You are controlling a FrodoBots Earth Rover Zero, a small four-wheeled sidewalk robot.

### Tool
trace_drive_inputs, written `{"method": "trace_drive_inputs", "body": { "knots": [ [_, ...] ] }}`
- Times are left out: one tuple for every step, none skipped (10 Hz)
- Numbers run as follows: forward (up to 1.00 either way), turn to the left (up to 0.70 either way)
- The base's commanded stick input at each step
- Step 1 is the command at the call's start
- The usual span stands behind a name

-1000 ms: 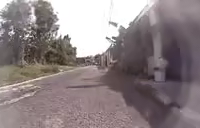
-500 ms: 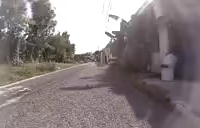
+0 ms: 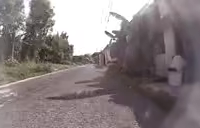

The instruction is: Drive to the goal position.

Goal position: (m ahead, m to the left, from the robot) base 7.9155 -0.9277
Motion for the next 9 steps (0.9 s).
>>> {"method": "trace_drive_inputs", "body": {
  "knots": [
    [0.85, 0.0],
    [0.85, 0.0],
    [0.85, 0.0],
    [0.85, 0.0],
    [0.85, 0.0],
    [0.85, 0.01],
    [0.85, 0.07],
    [0.85, 0.0],
    [0.85, 0.01]
  ]
}}
